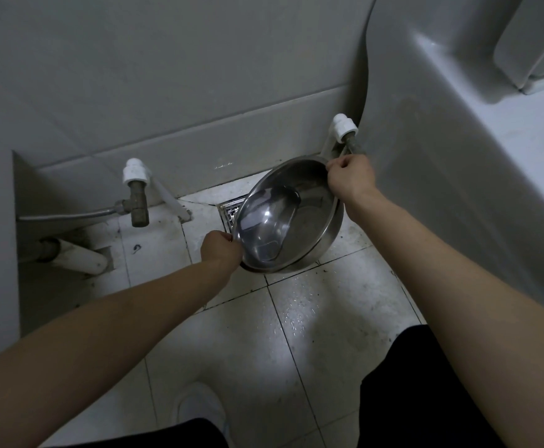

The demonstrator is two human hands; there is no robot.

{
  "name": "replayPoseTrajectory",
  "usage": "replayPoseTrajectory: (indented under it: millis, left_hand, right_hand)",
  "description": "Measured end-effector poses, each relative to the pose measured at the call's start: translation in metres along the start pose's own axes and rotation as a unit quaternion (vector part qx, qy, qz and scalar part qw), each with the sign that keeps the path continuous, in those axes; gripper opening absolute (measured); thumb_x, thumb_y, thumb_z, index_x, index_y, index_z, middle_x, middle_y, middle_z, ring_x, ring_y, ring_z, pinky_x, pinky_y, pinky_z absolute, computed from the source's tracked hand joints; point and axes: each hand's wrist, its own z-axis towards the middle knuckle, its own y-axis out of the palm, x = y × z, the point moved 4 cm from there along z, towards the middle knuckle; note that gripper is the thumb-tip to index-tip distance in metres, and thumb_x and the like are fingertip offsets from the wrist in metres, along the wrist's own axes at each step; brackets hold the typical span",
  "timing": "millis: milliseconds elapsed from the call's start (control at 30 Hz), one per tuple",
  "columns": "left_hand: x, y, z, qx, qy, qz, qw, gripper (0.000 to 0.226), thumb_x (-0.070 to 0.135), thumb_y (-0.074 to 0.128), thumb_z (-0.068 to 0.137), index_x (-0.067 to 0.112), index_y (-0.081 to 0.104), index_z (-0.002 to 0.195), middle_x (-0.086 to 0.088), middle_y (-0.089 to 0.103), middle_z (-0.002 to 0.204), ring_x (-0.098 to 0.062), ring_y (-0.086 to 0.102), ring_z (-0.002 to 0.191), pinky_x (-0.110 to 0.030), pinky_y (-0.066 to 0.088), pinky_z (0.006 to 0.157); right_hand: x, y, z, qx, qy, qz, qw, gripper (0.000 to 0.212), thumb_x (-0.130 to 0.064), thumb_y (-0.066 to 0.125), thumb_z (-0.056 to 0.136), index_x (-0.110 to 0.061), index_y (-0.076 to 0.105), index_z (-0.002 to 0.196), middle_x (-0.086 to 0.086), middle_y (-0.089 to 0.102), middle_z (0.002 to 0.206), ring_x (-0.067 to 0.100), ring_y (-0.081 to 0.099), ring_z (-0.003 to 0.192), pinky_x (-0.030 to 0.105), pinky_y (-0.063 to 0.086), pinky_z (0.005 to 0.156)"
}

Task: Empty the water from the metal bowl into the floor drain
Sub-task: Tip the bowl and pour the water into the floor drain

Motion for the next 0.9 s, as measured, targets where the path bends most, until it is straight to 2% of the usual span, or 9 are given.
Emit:
replayPoseTrajectory:
  millis: [67,133,300,500,600,667,767,900]
  left_hand:
    - [-0.0003,0.0003,0.0005,0.0,0.001,0.0,1.0,0.016,0.001,0.057,0.09,0.002,0.067,0.077,-0.012,0.062,0.073,-0.023,0.06,0.07,-0.031,0.051,0.064]
    - [-0.0006,0.0006,0.0008,0.001,0.001,-0.003,1.0,0.014,0.002,0.057,0.091,0.0,0.069,0.083,-0.016,0.066,0.08,-0.025,0.062,0.074,-0.035,0.055,0.072]
    - [-0.0011,0.0011,0.0021,0.005,0.005,-0.004,1.0,0.013,0.005,0.059,0.091,0.0,0.07,0.086,-0.016,0.067,0.085,-0.025,0.063,0.077,-0.037,0.055,0.075]
    - [-0.0015,0.0022,0.0029,0.006,0.004,0.001,1.0,0.014,0.005,0.059,0.091,0.0,0.069,0.082,-0.015,0.065,0.08,-0.019,0.057,0.065,-0.032,0.05,0.067]
    - [-0.0018,0.0034,0.0037,0.003,0.005,0.001,1.0,0.012,0.004,0.058,0.09,0.001,0.069,0.086,-0.014,0.064,0.079,-0.021,0.059,0.069,-0.031,0.049,0.064]
    - [-0.0019,0.0039,0.0045,0.004,0.005,-0.003,1.0,0.013,0.005,0.06,0.091,0.006,0.066,0.079,-0.008,0.062,0.075,-0.018,0.057,0.067,-0.031,0.047,0.064]
    - [-0.0028,0.0048,0.0051,0.007,0.004,-0.011,1.0,0.026,0.005,0.06,0.091,0.017,0.055,0.069,-0.001,0.056,0.071,-0.013,0.054,0.066,-0.03,0.046,0.068]
    - [-0.0033,0.0051,0.0058,0.002,0.008,0.007,1.0,0.01,0.005,0.06,0.091,0.004,0.069,0.088,-0.005,0.06,0.072,-0.014,0.056,0.063,-0.026,0.045,0.057]
  right_hand:
    - [0.0,-0.0005,-0.0003,-0.002,0.001,0.002,1.0,0.028,-0.014,0.052,0.101,0.005,0.068,0.114,0.018,0.069,0.119,0.028,0.063,0.113,0.031,0.049,0.099]
    - [-0.0001,-0.0014,-0.0003,-0.002,0.0,0.002,1.0,0.029,-0.014,0.051,0.101,0.005,0.068,0.114,0.017,0.069,0.119,0.028,0.063,0.113,0.032,0.05,0.1]
    - [-0.0014,-0.0022,-0.0011,-0.003,-0.005,0.001,1.0,0.029,-0.015,0.05,0.102,0.005,0.069,0.112,0.018,0.069,0.116,0.029,0.064,0.111,0.036,0.051,0.102]
    - [-0.0017,-0.0031,-0.001,-0.001,-0.003,0.003,1.0,0.029,-0.014,0.051,0.101,0.006,0.068,0.113,0.019,0.07,0.116,0.028,0.064,0.11,0.034,0.051,0.098]
    - [-0.0016,-0.0034,-0.0007,-0.001,-0.005,0.006,1.0,0.029,-0.014,0.051,0.101,0.006,0.068,0.115,0.018,0.07,0.117,0.027,0.064,0.11,0.03,0.05,0.094]
    - [-0.0017,-0.0033,-0.0002,-0.002,-0.005,0.006,1.0,0.029,-0.014,0.051,0.101,0.005,0.068,0.115,0.017,0.07,0.117,0.026,0.064,0.108,0.031,0.05,0.096]
    - [-0.0016,-0.0023,0.0001,-0.004,-0.007,0.002,1.0,0.028,-0.014,0.052,0.101,0.005,0.069,0.114,0.017,0.07,0.117,0.024,0.062,0.101,0.029,0.048,0.09]
    - [-0.0016,-0.0024,0.0003,0.001,-0.007,-0.003,1.0,0.029,-0.016,0.052,0.1,0.005,0.071,0.108,0.02,0.072,0.112,0.028,0.065,0.102,0.028,0.047,0.084]
